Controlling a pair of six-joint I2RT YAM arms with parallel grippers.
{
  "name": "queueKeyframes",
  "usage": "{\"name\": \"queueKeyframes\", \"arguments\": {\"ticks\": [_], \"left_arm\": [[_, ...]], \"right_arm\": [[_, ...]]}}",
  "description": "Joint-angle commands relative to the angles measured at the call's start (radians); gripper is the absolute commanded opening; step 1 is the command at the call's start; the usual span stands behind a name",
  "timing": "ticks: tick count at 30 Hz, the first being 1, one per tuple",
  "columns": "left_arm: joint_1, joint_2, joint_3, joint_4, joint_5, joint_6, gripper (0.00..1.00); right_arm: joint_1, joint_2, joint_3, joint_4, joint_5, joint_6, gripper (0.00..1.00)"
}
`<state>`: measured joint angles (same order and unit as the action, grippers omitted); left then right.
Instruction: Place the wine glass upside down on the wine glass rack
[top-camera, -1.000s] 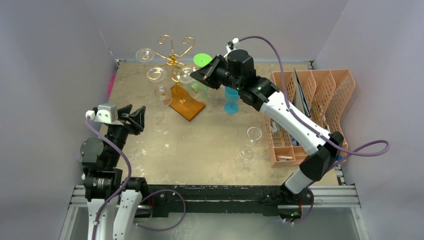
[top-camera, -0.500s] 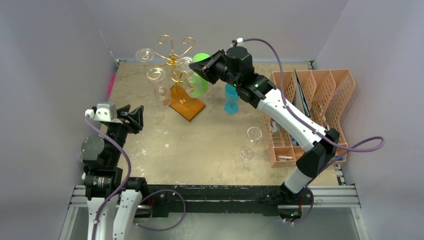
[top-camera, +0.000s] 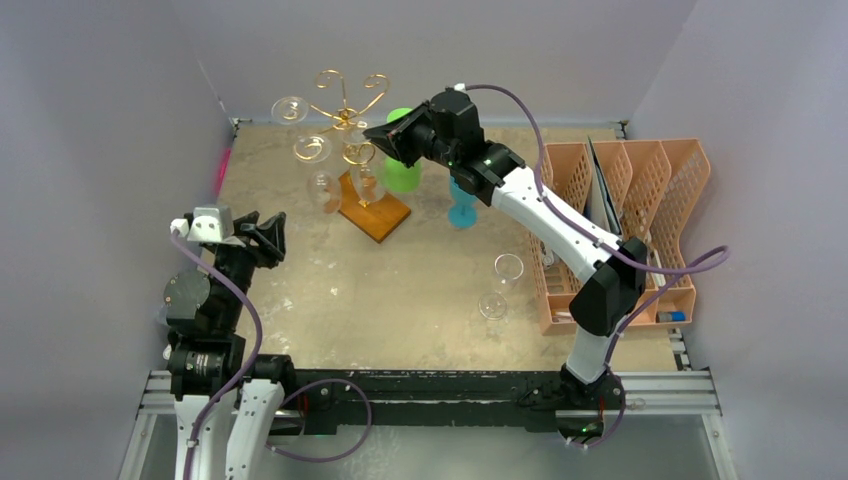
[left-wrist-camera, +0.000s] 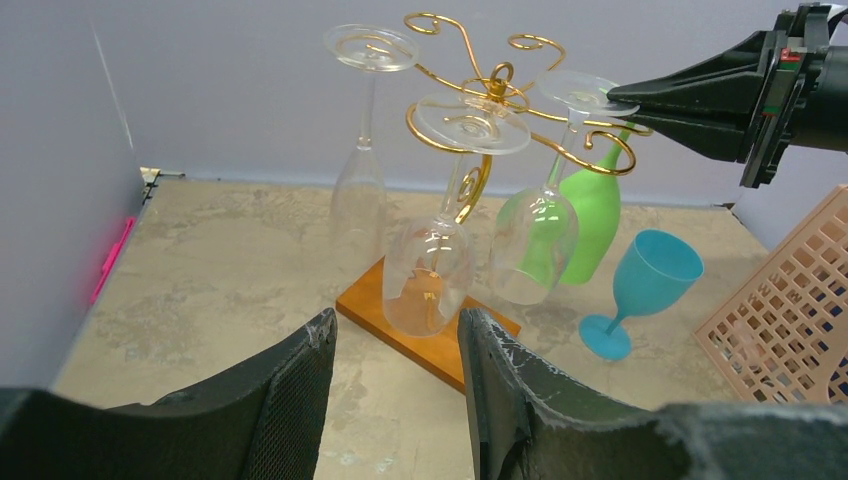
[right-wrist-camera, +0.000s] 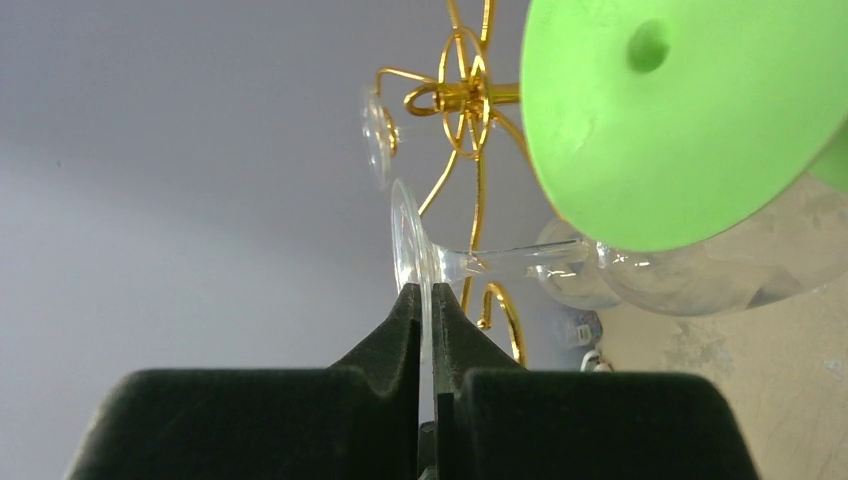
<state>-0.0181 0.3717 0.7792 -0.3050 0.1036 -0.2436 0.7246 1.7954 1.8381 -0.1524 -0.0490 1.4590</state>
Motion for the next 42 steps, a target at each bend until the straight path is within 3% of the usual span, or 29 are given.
{"name": "queueKeyframes", "arguments": {"ticks": [1,28,42], "left_arm": [[0.001,0.009,0.006,0.013,-0.017,0.006,0.47],[0.002,0.019,0.009,-0.005,-0.040,0.021,0.47],[0.001,0.027,0.009,-0.005,-0.042,0.017,0.46]], "right_arm": [[0.002,-0.027,0.051,0.069,-0.042,0.037,0.00],[0.003,-0.057,0.022,0.047,-0.161,-0.005,0.00],[0.003,-0.132,-0.082,0.062,-0.154,-0.007,0.00]]}}
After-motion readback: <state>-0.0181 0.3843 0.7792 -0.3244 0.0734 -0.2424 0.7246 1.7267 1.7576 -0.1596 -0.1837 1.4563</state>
